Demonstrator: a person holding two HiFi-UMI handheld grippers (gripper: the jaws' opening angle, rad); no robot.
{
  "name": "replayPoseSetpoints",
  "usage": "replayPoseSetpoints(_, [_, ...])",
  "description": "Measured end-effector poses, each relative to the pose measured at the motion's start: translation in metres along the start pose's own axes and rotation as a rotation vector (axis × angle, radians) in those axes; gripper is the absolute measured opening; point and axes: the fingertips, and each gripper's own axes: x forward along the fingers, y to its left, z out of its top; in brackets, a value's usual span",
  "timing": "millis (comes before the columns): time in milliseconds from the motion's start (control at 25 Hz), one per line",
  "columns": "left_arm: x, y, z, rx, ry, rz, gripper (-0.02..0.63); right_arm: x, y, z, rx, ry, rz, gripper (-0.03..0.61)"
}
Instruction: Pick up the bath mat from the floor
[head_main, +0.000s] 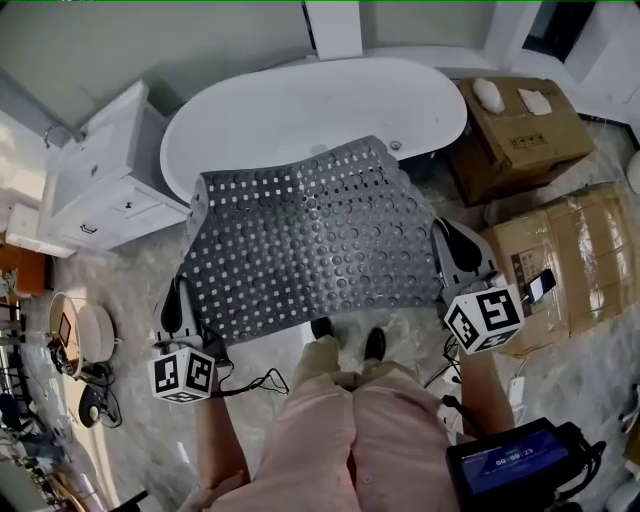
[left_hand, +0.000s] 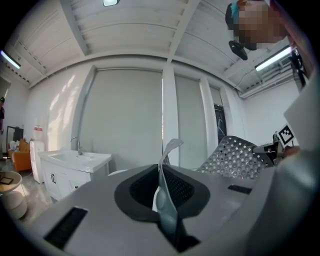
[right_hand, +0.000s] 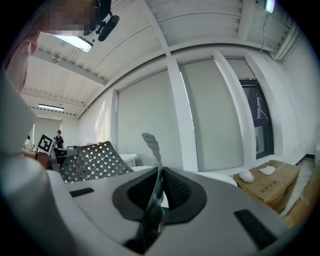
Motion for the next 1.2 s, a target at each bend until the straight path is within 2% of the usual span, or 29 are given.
replayPoseSetpoints(320, [0.005, -0.020, 0.007, 0.020, -0.028, -0.014, 0.040, -0.007, 0.000, 0.003, -0.017, -0.025, -0.008, 0.029])
replayPoseSetpoints(1200, [0.001, -0.024, 0.012, 0.021, -0.043, -0.019, 0.040, -0.011, 0.004, 0.001, -0.024, -0.026, -0.005, 0.029])
